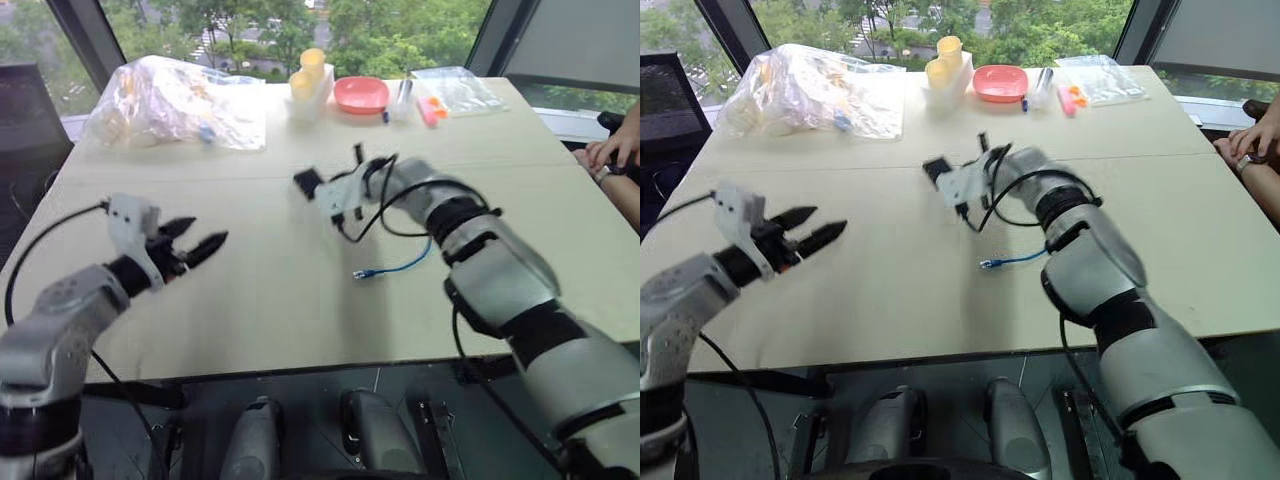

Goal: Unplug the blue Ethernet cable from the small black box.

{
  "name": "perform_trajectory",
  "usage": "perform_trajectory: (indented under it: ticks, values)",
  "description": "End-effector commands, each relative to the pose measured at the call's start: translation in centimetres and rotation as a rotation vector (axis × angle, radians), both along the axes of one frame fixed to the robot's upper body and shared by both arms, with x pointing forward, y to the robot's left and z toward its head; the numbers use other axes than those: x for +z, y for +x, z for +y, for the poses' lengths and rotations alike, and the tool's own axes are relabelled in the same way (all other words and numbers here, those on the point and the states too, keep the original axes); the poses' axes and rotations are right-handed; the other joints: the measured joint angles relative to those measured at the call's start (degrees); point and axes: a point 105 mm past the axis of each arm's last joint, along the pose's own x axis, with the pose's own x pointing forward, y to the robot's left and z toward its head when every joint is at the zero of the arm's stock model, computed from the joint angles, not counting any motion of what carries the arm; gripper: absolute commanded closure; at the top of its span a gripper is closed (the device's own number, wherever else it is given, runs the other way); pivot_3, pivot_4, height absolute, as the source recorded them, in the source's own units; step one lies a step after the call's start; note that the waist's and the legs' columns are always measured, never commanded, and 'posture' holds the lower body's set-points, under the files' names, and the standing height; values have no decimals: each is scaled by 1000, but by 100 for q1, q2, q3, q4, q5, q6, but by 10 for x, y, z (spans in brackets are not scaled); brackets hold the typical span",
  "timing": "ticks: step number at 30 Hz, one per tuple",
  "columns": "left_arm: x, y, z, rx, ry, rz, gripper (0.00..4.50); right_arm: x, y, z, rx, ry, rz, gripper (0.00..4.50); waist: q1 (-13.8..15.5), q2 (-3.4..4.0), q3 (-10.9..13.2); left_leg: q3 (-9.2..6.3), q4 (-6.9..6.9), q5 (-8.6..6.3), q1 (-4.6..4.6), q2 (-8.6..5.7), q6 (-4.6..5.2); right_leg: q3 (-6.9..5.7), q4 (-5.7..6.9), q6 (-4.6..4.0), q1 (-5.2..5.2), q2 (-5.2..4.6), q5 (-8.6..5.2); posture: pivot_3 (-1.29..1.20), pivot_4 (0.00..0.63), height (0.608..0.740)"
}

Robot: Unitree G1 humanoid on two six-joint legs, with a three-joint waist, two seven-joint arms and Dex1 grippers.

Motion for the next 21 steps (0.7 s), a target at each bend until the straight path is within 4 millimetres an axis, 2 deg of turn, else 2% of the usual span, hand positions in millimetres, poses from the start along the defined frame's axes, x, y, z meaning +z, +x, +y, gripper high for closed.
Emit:
perform_trajectory:
  ticks: [1,3,8,10,14,18,21]
  values:
    - [19,25,-11,-110,-92,-9,682,52,-7,13,107,185,-255,4470,-20,-2,-1,2,-2,0,-3,0,1,0,-5,3,-1,2,1,0,150,740]
    - [29,39,-26,-220,-181,19,682,65,-12,8,112,242,-377,4470,-28,-4,-2,4,-8,-1,-4,-2,1,2,-5,27,0,-1,4,0,150,740]
    - [48,52,-67,-524,-345,50,682,74,-27,-5,55,349,-560,4470,-28,-4,-2,8,-14,-6,-7,-3,10,5,-4,48,-3,-2,3,0,150,740]
    - [48,62,-80,-545,-351,57,682,75,-34,-10,10,375,-613,4470,-19,-4,-2,5,-16,-7,-8,-3,11,1,-1,52,-5,0,0,0,150,740]
    - [67,82,-106,-544,-413,5,682,73,-48,-15,-65,404,-681,4470,-12,-5,-1,2,-10,-7,-9,-4,12,0,1,52,-5,1,0,0,150,740]
    - [76,100,-125,-480,-347,-80,682,62,-55,-10,-87,396,-660,4470,-29,-6,-1,5,-5,-7,-8,-4,12,4,0,52,-5,3,0,0,150,740]
    - [80,104,-136,-497,-345,-98,682,52,-60,-2,-78,389,-627,4470,-25,-6,-1,3,-6,-7,-5,-3,13,3,2,52,-3,5,0,0,150,740]
